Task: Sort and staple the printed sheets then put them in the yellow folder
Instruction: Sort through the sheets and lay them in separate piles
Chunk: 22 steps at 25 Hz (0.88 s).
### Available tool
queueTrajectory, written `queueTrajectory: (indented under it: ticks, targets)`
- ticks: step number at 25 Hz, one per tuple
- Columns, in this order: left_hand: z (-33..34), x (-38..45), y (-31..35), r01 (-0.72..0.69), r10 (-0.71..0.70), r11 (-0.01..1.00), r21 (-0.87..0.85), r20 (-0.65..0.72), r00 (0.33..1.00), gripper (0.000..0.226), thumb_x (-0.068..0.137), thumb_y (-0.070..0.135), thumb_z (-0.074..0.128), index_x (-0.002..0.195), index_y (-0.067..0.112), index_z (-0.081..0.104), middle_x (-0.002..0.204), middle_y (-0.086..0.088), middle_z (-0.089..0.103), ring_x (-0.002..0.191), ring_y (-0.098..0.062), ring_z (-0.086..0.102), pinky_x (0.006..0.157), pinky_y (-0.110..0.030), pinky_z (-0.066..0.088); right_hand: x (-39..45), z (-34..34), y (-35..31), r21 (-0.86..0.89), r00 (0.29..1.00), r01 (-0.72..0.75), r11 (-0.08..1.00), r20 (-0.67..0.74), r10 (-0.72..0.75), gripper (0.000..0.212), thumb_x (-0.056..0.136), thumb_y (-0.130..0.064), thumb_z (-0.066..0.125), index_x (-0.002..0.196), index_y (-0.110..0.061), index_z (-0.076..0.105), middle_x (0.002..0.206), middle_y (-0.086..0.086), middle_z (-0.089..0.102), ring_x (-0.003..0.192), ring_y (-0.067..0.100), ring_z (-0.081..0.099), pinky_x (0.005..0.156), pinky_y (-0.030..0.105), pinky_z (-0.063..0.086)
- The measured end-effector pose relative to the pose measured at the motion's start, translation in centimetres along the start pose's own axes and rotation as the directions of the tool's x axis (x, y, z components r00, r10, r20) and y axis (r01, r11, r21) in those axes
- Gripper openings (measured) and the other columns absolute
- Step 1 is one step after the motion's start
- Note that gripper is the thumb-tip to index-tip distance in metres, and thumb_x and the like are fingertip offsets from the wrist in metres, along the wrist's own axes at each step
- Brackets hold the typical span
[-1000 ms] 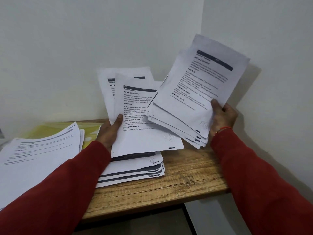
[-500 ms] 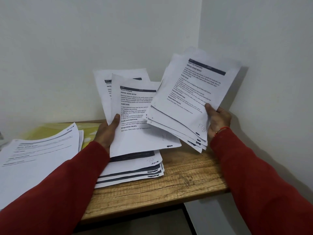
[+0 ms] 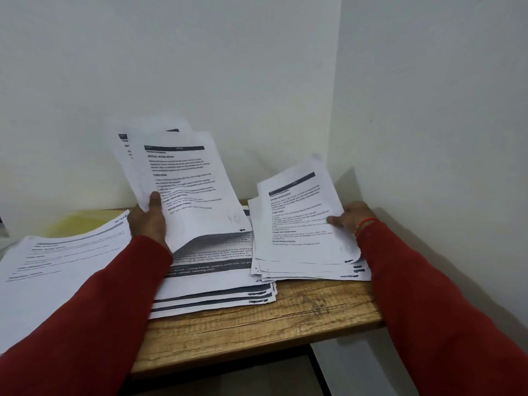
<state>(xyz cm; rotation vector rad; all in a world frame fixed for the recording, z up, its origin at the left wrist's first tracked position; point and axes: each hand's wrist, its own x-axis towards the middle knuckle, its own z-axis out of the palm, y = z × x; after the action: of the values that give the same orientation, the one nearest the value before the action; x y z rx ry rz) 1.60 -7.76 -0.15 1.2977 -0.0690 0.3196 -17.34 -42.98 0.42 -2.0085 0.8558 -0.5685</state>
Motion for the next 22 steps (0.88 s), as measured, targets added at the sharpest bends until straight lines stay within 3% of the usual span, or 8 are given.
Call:
queueTrajectory:
  ticks: [4, 7, 10, 14, 18, 22]
  targets:
    - [-0.4, 0.2, 1.1, 0.035, -0.040, 0.997, -0.070, -0.075, 0.996, 0.049, 0.099, 0.035, 0.058, 0.135, 0.002, 0.054, 0.127, -0.007, 0.061, 0.116, -0.023, 0.059, 0.092, -0.023, 0.045, 0.1, 0.0, -0.1, -0.093, 0.999, -0.010, 0.996, 0.036, 0.013, 0.045, 0.081, -0.013, 0.079, 0.120, 0.004, 0.064, 0.118, 0.018, 0.067, 0.104, 0.031, 0.066, 0.082, 0.028, 0.046]
    - [-0.2, 0.2, 0.7, 0.060, -0.062, 0.993, -0.100, -0.016, 0.998, 0.050, 0.097, 0.039, 0.061, 0.135, 0.007, 0.054, 0.119, 0.001, 0.060, 0.112, -0.022, 0.061, 0.096, -0.029, 0.048, 0.1, -0.1, 0.0, -0.040, 0.999, 0.014, 0.999, 0.037, -0.012, 0.042, 0.081, -0.011, 0.079, 0.117, 0.005, 0.066, 0.114, 0.020, 0.068, 0.091, 0.027, 0.064, 0.079, 0.028, 0.045]
    - [0.5, -0.1, -0.1, 0.080, -0.069, 0.991, -0.103, 0.115, 0.991, 0.055, 0.095, 0.041, 0.063, 0.138, 0.009, 0.053, 0.129, 0.000, 0.062, 0.115, -0.022, 0.062, 0.102, -0.036, 0.049, 0.1, -0.1, 0.3, 0.040, 0.999, 0.039, 0.998, 0.025, -0.040, 0.036, 0.080, -0.004, 0.078, 0.112, 0.006, 0.068, 0.111, 0.021, 0.069, 0.085, 0.025, 0.063, 0.078, 0.030, 0.048]
    - [1.0, -0.5, -0.4, 0.099, -0.087, 0.993, -0.067, 0.161, 0.983, 0.056, 0.096, 0.041, 0.061, 0.141, 0.008, 0.051, 0.133, -0.002, 0.061, 0.116, -0.022, 0.060, 0.095, -0.031, 0.048, 0.3, -0.1, 0.5, 0.098, 0.999, 0.032, 0.995, 0.006, -0.033, 0.034, 0.076, -0.006, 0.081, 0.107, 0.004, 0.070, 0.106, 0.020, 0.072, 0.089, 0.031, 0.069, 0.090, 0.042, 0.055]
    - [1.0, -0.7, -0.3, 0.135, -0.121, 0.988, -0.070, 0.178, 0.977, 0.053, 0.098, 0.039, 0.060, 0.140, 0.008, 0.051, 0.129, -0.001, 0.061, 0.110, -0.020, 0.061, 0.085, -0.027, 0.048, 0.3, 0.0, 0.5, 0.182, 0.998, 0.053, 0.982, -0.035, -0.047, 0.028, 0.074, -0.005, 0.082, 0.100, 0.001, 0.073, 0.101, 0.020, 0.072, 0.088, 0.033, 0.070, 0.090, 0.048, 0.056]
    - [0.9, -0.4, -0.6, 0.150, -0.135, 0.987, -0.060, 0.206, 0.969, 0.056, 0.096, 0.043, 0.061, 0.139, 0.008, 0.052, 0.130, -0.002, 0.062, 0.113, -0.024, 0.062, 0.086, -0.029, 0.049, 0.5, 0.3, 0.5, 0.189, 0.998, 0.059, 0.980, 0.004, -0.061, 0.029, 0.074, -0.004, 0.081, 0.101, 0.000, 0.073, 0.101, 0.020, 0.073, 0.093, 0.037, 0.070, 0.091, 0.050, 0.055]
